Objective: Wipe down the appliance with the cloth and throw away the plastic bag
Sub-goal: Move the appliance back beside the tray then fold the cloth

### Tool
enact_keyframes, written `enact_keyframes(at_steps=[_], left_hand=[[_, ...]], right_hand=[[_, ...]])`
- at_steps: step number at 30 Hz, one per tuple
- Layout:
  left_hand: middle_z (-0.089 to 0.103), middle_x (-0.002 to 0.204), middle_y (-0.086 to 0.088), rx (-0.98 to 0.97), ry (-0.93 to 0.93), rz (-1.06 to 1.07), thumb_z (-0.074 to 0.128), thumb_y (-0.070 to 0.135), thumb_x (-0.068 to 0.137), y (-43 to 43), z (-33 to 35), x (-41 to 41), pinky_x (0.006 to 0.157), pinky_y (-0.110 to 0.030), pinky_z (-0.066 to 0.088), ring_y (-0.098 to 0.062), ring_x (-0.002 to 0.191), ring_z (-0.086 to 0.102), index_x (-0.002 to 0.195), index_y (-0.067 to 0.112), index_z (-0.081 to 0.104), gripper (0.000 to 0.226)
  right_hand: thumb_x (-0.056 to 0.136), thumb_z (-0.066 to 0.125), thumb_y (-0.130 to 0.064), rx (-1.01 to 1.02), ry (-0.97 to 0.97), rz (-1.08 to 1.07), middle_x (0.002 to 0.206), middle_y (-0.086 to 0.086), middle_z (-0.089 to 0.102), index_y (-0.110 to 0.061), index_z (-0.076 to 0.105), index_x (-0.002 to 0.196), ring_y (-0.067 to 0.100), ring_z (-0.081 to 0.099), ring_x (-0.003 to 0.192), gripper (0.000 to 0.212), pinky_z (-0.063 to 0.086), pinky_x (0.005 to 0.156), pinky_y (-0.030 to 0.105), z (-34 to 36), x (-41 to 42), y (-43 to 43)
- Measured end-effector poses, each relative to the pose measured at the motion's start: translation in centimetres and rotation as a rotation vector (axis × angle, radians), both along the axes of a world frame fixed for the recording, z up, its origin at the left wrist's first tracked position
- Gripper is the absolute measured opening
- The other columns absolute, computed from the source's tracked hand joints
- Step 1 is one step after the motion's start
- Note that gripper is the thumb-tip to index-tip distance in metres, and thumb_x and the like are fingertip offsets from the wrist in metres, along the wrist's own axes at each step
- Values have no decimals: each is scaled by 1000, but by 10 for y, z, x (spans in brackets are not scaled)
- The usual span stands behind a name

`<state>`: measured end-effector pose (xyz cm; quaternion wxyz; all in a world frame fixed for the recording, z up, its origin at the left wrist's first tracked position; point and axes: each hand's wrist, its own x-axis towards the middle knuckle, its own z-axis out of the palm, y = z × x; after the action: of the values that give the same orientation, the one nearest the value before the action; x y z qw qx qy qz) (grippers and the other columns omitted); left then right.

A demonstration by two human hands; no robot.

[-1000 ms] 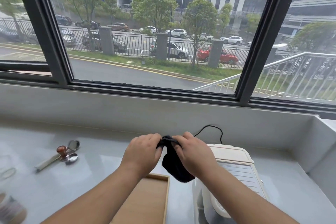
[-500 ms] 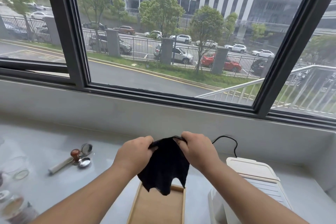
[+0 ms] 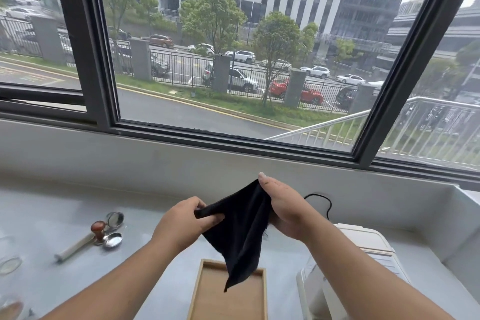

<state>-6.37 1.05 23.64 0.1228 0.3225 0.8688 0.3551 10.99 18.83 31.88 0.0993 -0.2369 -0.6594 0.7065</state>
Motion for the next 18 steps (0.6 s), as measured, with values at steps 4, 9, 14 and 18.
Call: enact_keyframes(at_steps=[4, 9, 14, 18], left_hand=[[66, 118, 14, 116, -343, -80, 70, 99, 43, -10, -6, 0, 79, -29, 54, -5, 106, 64, 115, 41, 60, 92], [49, 156, 9, 145, -578, -278, 78, 85, 61, -13, -15, 5, 112, -37, 40, -14, 149, 39, 149, 33, 50, 106], [73, 125, 21, 126, -771, -473, 71, 77, 82, -11, -1, 12, 108, -37, 40, 4, 121, 61, 117, 45, 71, 47], [76, 125, 1, 227, -916, -481, 82, 59, 83, -5, 10, 14, 108, -42, 42, -15, 123, 67, 119, 31, 76, 46]], right_hand=[[106, 38, -59, -176, 51, 18, 130, 21, 69, -2, 66, 129, 37, 66, 121, 68, 58, 95, 47, 11, -7, -4], [105, 34, -62, -274, 110, 28, 139, 25, 62, 2, 62, 136, 39, 59, 131, 77, 44, 113, 51, 21, -17, -10], [105, 38, -59, -332, 189, -10, 141, 29, 59, 6, 59, 137, 41, 58, 131, 75, 44, 113, 51, 24, -22, -12], [105, 40, -58, -369, 255, -77, 141, 28, 59, 4, 61, 136, 40, 59, 130, 72, 49, 107, 50, 22, -21, -9]])
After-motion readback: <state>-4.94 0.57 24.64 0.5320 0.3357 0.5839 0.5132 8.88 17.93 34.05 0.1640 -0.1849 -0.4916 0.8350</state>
